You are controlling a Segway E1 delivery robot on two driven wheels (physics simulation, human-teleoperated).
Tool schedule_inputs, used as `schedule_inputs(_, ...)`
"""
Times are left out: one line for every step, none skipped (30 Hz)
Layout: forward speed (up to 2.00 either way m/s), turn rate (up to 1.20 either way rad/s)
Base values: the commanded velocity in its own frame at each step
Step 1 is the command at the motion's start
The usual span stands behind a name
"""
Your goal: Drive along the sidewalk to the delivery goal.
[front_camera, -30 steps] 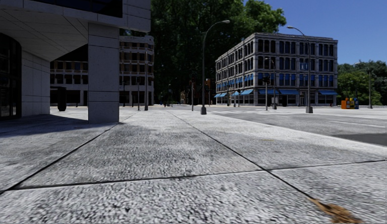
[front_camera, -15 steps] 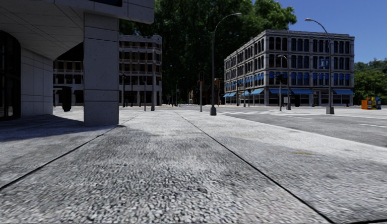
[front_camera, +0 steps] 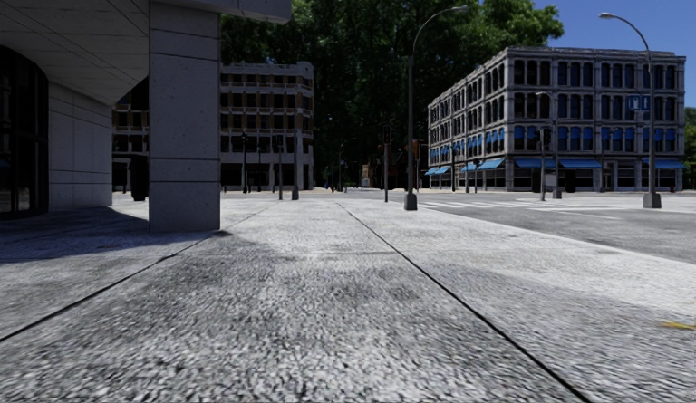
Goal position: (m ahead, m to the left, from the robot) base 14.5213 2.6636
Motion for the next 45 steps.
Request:
schedule_inputs(2.0,0.28)
schedule_inputs(2.0,0.28)
schedule_inputs(2.0,0.28)
schedule_inputs(2.0,0.28)
schedule_inputs(2.0,0.28)
schedule_inputs(2.0,0.28)
schedule_inputs(2.0,0.28)
schedule_inputs(2.0,0.28)
schedule_inputs(2.0,0.28)
schedule_inputs(2.0,0.28)
schedule_inputs(2.0,0.28)
schedule_inputs(2.0,0.28)
schedule_inputs(2.0,0.28)
schedule_inputs(2.0,0.28)
schedule_inputs(2.0,0.28)
schedule_inputs(2.0,0.28)
schedule_inputs(2.0,0.28)
schedule_inputs(2.0,0.28)
schedule_inputs(2.0,0.28)
schedule_inputs(2.0,0.28)
schedule_inputs(2.0,0.28)
schedule_inputs(2.0,0.28)
schedule_inputs(2.0,0.28)
schedule_inputs(2.0,0.28)
schedule_inputs(2.0,0.15)
schedule_inputs(2.0,0.0)
schedule_inputs(2.0,0.0)
schedule_inputs(2.0,0.0)
schedule_inputs(2.0,0.0)
schedule_inputs(2.0,0.0)
schedule_inputs(2.0,0.0)
schedule_inputs(2.0,0.0)
schedule_inputs(2.0,0.0)
schedule_inputs(2.0,0.0)
schedule_inputs(2.0,0.0)
schedule_inputs(2.0,0.0)
schedule_inputs(2.0,0.0)
schedule_inputs(2.0,0.0)
schedule_inputs(2.0,0.0)
schedule_inputs(2.0,0.0)
schedule_inputs(2.0,0.0)
schedule_inputs(2.0,0.0)
schedule_inputs(2.0,0.01)
schedule_inputs(2.0,0.09)
schedule_inputs(2.0,0.09)
